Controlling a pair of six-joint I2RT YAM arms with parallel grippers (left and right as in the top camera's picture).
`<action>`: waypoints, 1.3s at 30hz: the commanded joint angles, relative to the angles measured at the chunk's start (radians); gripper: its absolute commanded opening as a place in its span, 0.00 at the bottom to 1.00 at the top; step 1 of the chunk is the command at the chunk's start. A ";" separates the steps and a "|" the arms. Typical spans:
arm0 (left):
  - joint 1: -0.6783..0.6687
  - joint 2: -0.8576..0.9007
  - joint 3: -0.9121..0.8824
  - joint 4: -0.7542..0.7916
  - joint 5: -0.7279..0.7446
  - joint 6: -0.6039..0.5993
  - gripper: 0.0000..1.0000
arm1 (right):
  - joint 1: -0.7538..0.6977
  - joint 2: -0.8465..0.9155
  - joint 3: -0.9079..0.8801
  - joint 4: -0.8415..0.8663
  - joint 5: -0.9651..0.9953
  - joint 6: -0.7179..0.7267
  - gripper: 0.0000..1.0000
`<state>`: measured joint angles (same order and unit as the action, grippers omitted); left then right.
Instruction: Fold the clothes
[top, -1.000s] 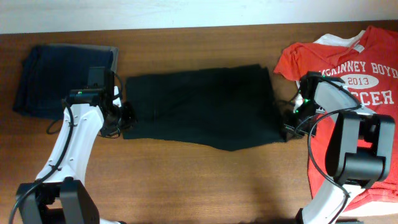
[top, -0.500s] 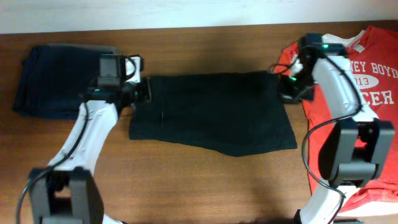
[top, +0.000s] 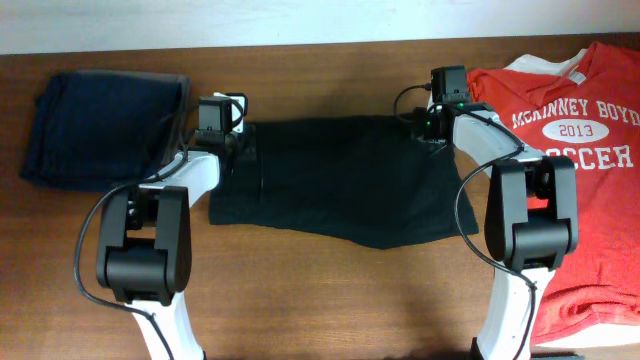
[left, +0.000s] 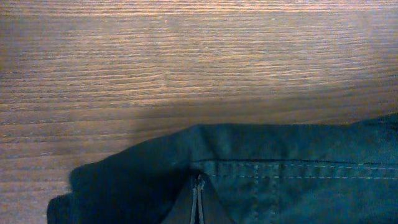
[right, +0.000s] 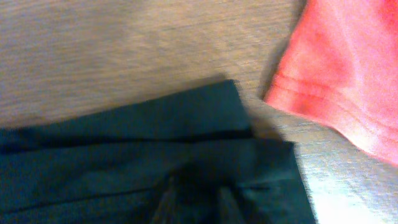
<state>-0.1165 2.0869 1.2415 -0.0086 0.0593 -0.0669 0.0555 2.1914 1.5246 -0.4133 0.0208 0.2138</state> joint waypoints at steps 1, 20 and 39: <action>0.008 0.031 0.011 0.017 -0.028 0.082 0.00 | -0.003 0.085 -0.014 -0.024 -0.002 -0.005 0.23; -0.043 -0.301 0.020 -0.826 0.404 -0.046 0.01 | 0.243 -0.312 -0.244 -0.384 -0.679 -0.048 0.04; -0.034 -0.509 -0.001 -0.792 0.206 -0.127 0.01 | 0.322 -0.457 -0.416 -0.224 -0.798 0.071 0.14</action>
<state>-0.1547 1.7039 1.1580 -0.8677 0.1703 -0.1848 0.3748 1.8343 1.0145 -0.6312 -0.7341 0.2996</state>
